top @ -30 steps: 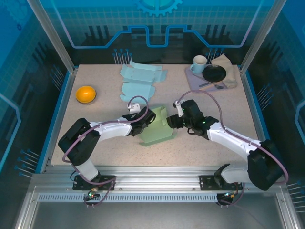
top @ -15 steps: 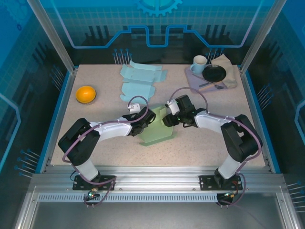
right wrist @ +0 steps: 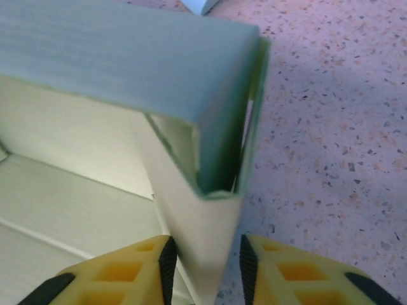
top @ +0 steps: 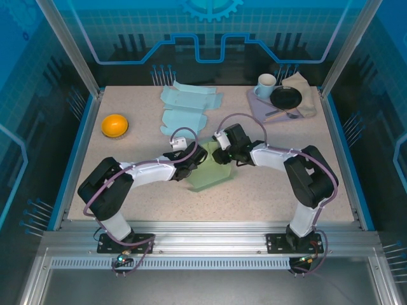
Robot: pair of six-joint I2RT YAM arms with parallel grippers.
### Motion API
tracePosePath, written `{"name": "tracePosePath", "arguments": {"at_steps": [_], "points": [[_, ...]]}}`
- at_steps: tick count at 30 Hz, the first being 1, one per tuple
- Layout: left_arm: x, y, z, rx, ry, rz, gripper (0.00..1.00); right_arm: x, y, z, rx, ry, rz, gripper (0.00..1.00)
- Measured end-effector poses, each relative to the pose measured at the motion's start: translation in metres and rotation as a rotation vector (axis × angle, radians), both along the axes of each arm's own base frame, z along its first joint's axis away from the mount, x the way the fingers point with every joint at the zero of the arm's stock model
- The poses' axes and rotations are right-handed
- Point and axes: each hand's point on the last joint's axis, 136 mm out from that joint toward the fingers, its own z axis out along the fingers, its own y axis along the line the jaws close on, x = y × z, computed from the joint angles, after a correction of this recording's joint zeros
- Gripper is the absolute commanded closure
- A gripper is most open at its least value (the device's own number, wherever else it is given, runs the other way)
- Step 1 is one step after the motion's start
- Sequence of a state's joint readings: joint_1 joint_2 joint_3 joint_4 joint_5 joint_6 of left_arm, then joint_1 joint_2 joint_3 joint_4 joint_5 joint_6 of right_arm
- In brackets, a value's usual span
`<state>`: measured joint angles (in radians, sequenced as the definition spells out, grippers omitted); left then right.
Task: Fold the paper box
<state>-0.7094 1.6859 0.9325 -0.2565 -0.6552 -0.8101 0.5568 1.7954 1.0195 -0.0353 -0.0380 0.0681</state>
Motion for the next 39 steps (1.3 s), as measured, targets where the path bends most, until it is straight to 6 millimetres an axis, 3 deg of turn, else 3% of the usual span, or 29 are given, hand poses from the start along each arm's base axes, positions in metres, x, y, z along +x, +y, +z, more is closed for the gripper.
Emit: {"name": "tracePosePath", "arguments": {"at_steps": [7, 13, 20, 22, 29, 39], "points": [[0.000, 0.000, 0.001, -0.003, -0.002, 0.003, 1.00, 0.006, 0.000, -0.002, -0.083, -0.062, -0.071, 0.86], [0.006, -0.006, 0.007, -0.028, -0.018, 0.014, 1.00, 0.018, -0.014, -0.001, -0.192, -0.086, -0.291, 0.85], [0.009, -0.021, 0.009, -0.050, -0.017, -0.005, 1.00, 0.018, -0.033, 0.001, -0.254, -0.086, -0.505, 0.74], [0.008, -0.021, 0.008, -0.045, -0.012, -0.006, 1.00, 0.017, -0.032, -0.004, -0.221, -0.094, -0.498, 0.69], [0.005, -0.014, 0.005, -0.021, 0.009, 0.004, 1.00, 0.012, -0.022, -0.017, -0.031, -0.059, -0.370, 0.68], [0.006, -0.009, 0.004, -0.011, 0.011, 0.015, 1.00, 0.019, -0.015, -0.018, -0.020, -0.066, -0.322, 0.69]]}}
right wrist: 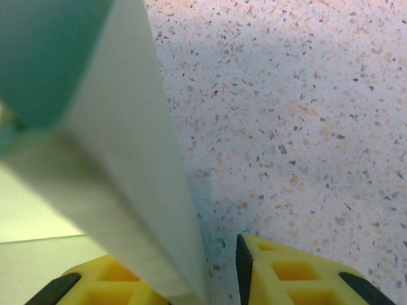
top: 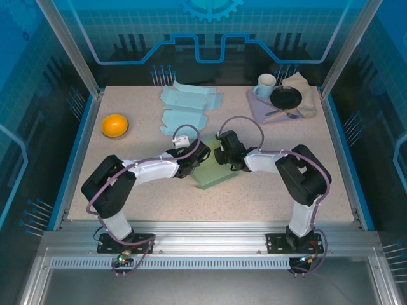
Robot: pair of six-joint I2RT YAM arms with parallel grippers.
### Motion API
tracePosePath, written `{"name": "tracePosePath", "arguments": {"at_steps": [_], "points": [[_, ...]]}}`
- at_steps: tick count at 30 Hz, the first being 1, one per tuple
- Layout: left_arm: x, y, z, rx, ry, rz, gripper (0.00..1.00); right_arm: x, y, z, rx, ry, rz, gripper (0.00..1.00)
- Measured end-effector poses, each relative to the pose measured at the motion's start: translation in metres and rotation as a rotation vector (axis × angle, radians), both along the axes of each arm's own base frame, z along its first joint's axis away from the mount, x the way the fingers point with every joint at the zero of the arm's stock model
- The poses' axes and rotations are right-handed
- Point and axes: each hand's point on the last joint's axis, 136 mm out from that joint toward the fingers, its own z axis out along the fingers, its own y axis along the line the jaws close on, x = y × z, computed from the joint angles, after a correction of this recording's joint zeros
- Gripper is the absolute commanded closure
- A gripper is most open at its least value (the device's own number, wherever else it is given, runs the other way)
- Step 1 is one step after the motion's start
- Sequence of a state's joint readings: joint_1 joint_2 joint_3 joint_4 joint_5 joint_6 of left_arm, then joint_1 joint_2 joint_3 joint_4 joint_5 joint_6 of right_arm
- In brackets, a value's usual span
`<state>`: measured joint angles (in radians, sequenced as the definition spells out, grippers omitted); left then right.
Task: Fold the paper box
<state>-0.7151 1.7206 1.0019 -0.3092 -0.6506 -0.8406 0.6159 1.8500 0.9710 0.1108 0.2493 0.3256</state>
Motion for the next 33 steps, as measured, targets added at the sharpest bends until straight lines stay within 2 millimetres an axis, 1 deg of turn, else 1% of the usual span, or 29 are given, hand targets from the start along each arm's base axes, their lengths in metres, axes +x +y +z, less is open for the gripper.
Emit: {"name": "tracePosePath", "arguments": {"at_steps": [3, 7, 9, 13, 16, 17, 19, 22, 25, 30, 33], "points": [[0.000, 0.000, 0.000, -0.001, -0.001, 0.000, 1.00, 0.005, 0.002, -0.002, -0.010, -0.008, 0.005, 0.72], [0.002, -0.002, 0.001, -0.011, -0.008, -0.001, 1.00, 0.009, -0.001, -0.002, -0.027, -0.018, -0.025, 0.82], [0.002, -0.005, 0.002, -0.017, -0.013, -0.004, 1.00, 0.010, -0.007, -0.001, -0.054, -0.006, -0.073, 0.84], [0.007, -0.010, 0.008, -0.044, -0.033, 0.005, 1.00, 0.012, -0.017, 0.010, -0.100, 0.009, -0.185, 0.84], [0.008, -0.014, 0.009, -0.062, -0.032, -0.003, 1.00, 0.009, -0.023, 0.009, -0.104, 0.034, -0.234, 0.83], [0.007, -0.015, 0.008, -0.063, -0.030, -0.007, 1.00, 0.007, -0.024, 0.007, -0.103, 0.043, -0.244, 0.81], [0.005, -0.017, 0.006, -0.063, -0.023, -0.013, 1.00, 0.004, -0.026, 0.005, -0.093, 0.048, -0.253, 0.72], [0.003, -0.016, 0.003, -0.052, -0.007, -0.015, 1.00, -0.003, -0.029, 0.000, -0.049, 0.041, -0.224, 0.50], [-0.001, -0.012, 0.001, -0.035, 0.011, -0.013, 1.00, -0.012, -0.033, 0.002, 0.002, 0.036, -0.161, 0.40], [-0.003, -0.008, 0.000, -0.018, 0.018, -0.002, 0.97, -0.025, -0.031, 0.017, 0.060, -0.005, -0.053, 0.36], [-0.006, 0.001, -0.004, 0.018, 0.041, 0.019, 0.96, -0.024, -0.026, 0.030, 0.080, -0.042, -0.014, 0.36]]}}
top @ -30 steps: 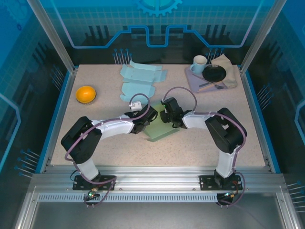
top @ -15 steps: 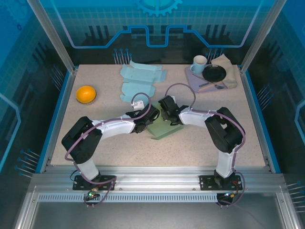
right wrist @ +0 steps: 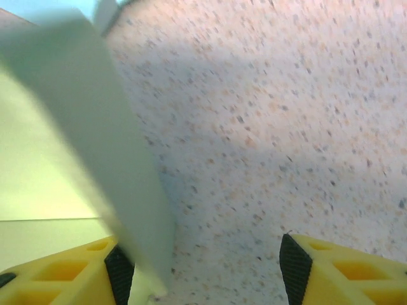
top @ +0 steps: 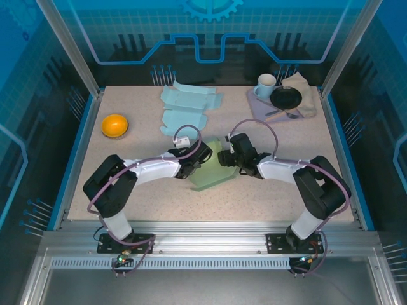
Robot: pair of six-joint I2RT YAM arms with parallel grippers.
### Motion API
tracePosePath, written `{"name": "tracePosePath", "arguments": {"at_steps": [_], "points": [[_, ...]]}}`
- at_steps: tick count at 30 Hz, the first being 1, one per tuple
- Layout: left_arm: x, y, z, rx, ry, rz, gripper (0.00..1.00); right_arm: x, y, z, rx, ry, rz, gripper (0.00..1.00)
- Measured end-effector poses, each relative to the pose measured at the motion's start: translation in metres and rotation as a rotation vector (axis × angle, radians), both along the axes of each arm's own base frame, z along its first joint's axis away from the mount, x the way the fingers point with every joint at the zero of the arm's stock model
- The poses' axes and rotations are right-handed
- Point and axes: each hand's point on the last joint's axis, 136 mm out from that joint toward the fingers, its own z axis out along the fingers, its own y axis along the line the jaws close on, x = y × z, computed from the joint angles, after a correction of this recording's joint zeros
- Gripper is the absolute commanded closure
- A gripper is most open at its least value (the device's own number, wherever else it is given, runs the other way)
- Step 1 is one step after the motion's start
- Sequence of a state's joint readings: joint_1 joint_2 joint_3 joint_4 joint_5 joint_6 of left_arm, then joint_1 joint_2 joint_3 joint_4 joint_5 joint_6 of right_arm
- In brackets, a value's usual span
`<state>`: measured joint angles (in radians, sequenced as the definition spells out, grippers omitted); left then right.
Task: Fold the paper box
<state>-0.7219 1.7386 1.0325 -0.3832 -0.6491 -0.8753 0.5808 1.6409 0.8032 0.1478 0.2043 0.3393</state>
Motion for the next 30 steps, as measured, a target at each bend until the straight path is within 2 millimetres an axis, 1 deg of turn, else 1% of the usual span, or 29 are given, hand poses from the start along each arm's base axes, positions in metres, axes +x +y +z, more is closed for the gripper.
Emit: {"name": "tracePosePath", "arguments": {"at_steps": [5, 9, 10, 14, 19, 24, 26, 28, 30], "points": [[-0.001, 0.010, -0.002, 0.035, 0.019, 0.031, 0.95, 0.010, 0.007, 0.018, 0.011, -0.057, 0.025, 0.36], [-0.003, 0.013, -0.002, 0.049, 0.024, 0.035, 0.95, 0.026, 0.018, 0.039, 0.017, -0.109, 0.045, 0.37], [-0.003, 0.014, -0.002, 0.050, 0.025, 0.035, 0.95, 0.029, 0.020, 0.042, 0.014, -0.117, 0.051, 0.37], [-0.003, 0.017, -0.002, 0.058, 0.030, 0.046, 0.95, 0.041, 0.030, 0.041, 0.002, -0.125, 0.065, 0.38], [-0.004, 0.020, -0.002, 0.065, 0.035, 0.054, 0.95, 0.050, 0.040, 0.039, 0.000, -0.132, 0.076, 0.39], [-0.002, 0.025, -0.002, 0.064, 0.037, 0.065, 0.93, 0.049, 0.040, 0.041, 0.003, -0.133, 0.074, 0.36], [0.002, 0.028, -0.002, 0.054, 0.039, 0.075, 0.93, 0.040, 0.035, 0.045, 0.002, -0.112, 0.064, 0.36], [0.005, 0.030, -0.003, 0.031, 0.043, 0.081, 0.92, 0.030, 0.026, 0.053, -0.007, -0.093, 0.051, 0.36], [0.009, 0.032, -0.004, 0.005, 0.044, 0.090, 0.92, 0.018, 0.014, 0.070, -0.015, -0.086, 0.029, 0.36]]}}
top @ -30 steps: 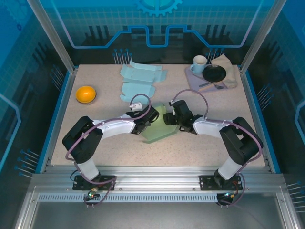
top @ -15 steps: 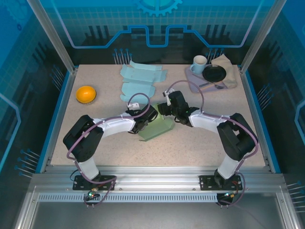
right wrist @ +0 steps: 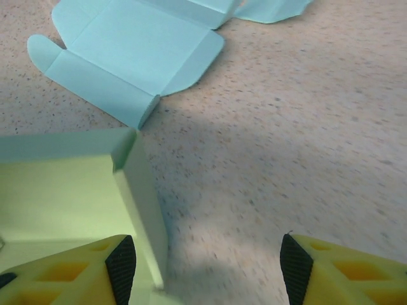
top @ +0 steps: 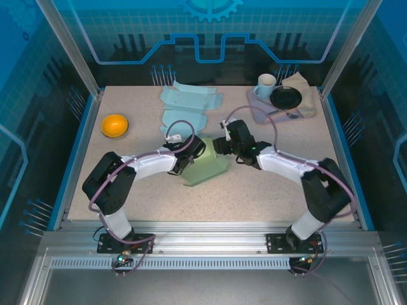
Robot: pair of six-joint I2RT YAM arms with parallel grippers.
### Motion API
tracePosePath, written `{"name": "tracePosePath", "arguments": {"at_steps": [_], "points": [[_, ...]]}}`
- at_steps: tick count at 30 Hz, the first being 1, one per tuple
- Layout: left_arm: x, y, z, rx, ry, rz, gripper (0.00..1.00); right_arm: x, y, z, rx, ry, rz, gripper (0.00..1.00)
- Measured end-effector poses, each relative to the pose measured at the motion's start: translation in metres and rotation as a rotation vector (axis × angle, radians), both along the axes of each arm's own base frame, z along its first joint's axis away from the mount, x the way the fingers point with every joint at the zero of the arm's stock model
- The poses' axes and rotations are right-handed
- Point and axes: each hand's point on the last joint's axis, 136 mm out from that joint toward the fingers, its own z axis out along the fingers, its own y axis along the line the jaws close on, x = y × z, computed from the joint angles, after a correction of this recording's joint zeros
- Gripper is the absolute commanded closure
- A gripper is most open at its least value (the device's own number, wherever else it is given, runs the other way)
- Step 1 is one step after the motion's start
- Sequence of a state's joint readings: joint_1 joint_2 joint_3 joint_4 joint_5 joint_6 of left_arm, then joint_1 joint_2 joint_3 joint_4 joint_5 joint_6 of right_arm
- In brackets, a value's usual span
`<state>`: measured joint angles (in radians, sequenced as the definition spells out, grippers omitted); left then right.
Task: Fold the paper box
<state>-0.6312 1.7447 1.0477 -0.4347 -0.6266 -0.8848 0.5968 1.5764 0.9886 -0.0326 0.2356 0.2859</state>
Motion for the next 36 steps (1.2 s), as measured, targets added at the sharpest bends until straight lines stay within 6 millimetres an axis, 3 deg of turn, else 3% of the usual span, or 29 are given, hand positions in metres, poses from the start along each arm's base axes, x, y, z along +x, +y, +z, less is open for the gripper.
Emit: {"name": "tracePosePath", "arguments": {"at_steps": [5, 8, 12, 15, 21, 25, 32, 36], "points": [[-0.001, 0.002, -0.001, -0.060, 0.006, 0.017, 0.89, -0.033, -0.032, 0.051, 0.025, -0.006, -0.078, 0.36], [-0.003, 0.000, -0.002, -0.106, 0.009, 0.042, 0.89, -0.054, -0.046, 0.063, 0.068, 0.032, -0.133, 0.36], [-0.007, -0.003, -0.003, -0.176, -0.003, 0.092, 0.91, -0.083, -0.055, 0.049, 0.182, 0.147, -0.225, 0.36], [-0.013, -0.003, -0.004, -0.214, -0.019, 0.135, 0.93, -0.097, -0.050, 0.030, 0.274, 0.249, -0.294, 0.37], [-0.029, -0.009, -0.004, -0.240, -0.034, 0.176, 0.94, -0.120, -0.009, 0.025, 0.404, 0.348, -0.307, 0.43], [-0.033, -0.010, -0.004, -0.252, -0.037, 0.196, 0.94, -0.118, 0.006, 0.020, 0.429, 0.383, -0.339, 0.49], [-0.038, -0.007, -0.002, -0.272, -0.051, 0.228, 0.93, -0.112, 0.012, 0.002, 0.458, 0.416, -0.414, 0.74], [-0.042, -0.005, -0.002, -0.284, -0.055, 0.240, 0.92, -0.112, 0.009, -0.004, 0.464, 0.413, -0.440, 0.96]]}}
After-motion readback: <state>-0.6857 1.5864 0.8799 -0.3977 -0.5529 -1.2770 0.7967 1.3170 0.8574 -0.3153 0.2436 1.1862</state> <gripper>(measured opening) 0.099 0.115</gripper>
